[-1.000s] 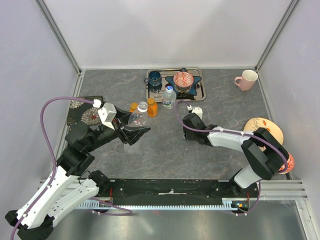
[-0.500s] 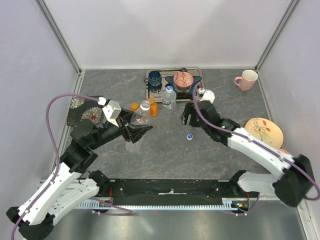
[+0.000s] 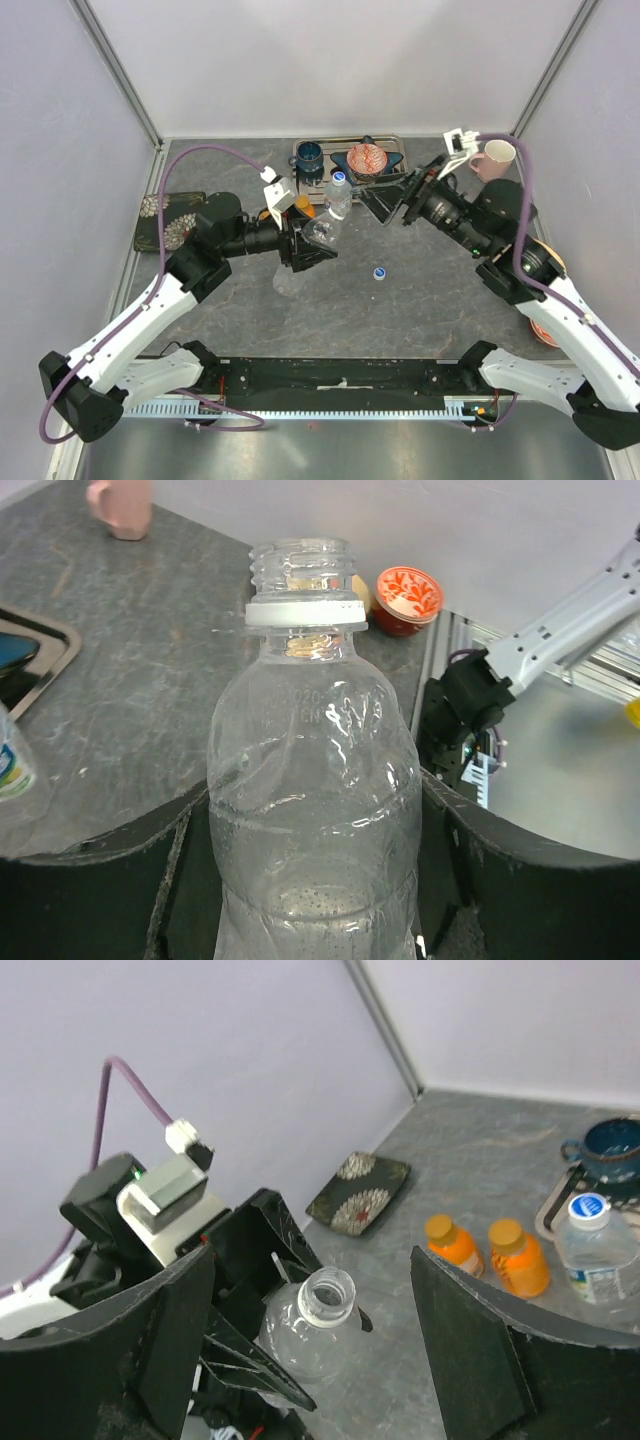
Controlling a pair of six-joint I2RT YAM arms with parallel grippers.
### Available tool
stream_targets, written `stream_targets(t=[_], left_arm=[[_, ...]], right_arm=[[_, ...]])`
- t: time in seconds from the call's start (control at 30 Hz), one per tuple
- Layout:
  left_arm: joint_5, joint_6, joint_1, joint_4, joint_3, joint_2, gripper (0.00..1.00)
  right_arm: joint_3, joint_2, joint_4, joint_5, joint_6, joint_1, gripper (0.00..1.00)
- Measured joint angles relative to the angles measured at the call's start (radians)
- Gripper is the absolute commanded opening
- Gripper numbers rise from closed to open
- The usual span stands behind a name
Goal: Unscrew the bottle caps
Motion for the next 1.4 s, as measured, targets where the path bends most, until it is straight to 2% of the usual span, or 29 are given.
stream_targets(t=[0.27, 0.6, 0.8, 0.97, 1.07, 1.1, 1.17, 1.2, 1.23, 1.27, 1.4], left_arm=[[0.087, -0.007, -0.016, 0.040, 0.039, 0.056, 0.50], [0.101, -0.008, -0.026, 0.056, 0.056, 0.083, 0.50], [0.099, -0.008, -0.027, 0.065, 0.058, 0.090, 0.50], [0.096, -0.008, -0.030, 0.070, 0.058, 0.090, 0.50], [0.091, -0.008, -0.030, 0.071, 0.058, 0.093, 0.50], [0.090, -0.008, -0.030, 0.071, 0.058, 0.093, 0.50], [0.090, -0.008, -0.030, 0.072, 0.059, 0.093, 0.54], [0.089, -0.008, -0.031, 0.071, 0.059, 0.093, 0.57], [0.085, -0.008, -0.031, 0.071, 0.059, 0.093, 0.68], [0.082, -0.008, -0.031, 0.071, 0.059, 0.093, 0.99], [0.034, -0.016, -0.033, 0.063, 0.063, 0.092, 0.99]], right_arm=[[-0.043, 0.079, -0.024, -0.122, 0.006, 0.000, 0.84], [-0.048, 0.077, -0.018, -0.184, 0.006, 0.001, 0.72], [-0.049, 0.084, -0.018, -0.202, 0.003, 0.012, 0.56], [-0.057, 0.095, -0.016, -0.217, 0.003, 0.014, 0.47], [-0.057, 0.098, -0.010, -0.220, 0.003, 0.018, 0.36], [-0.057, 0.098, -0.010, -0.220, 0.007, 0.018, 0.27], [-0.057, 0.098, -0.008, -0.219, 0.007, 0.017, 0.17], [-0.057, 0.098, -0.008, -0.219, 0.007, 0.017, 0.05], [-0.057, 0.098, -0.007, -0.219, 0.006, 0.017, 0.00], [-0.057, 0.098, -0.007, -0.217, 0.006, 0.017, 0.00], [-0.057, 0.096, -0.020, -0.217, -0.001, 0.019, 0.00]])
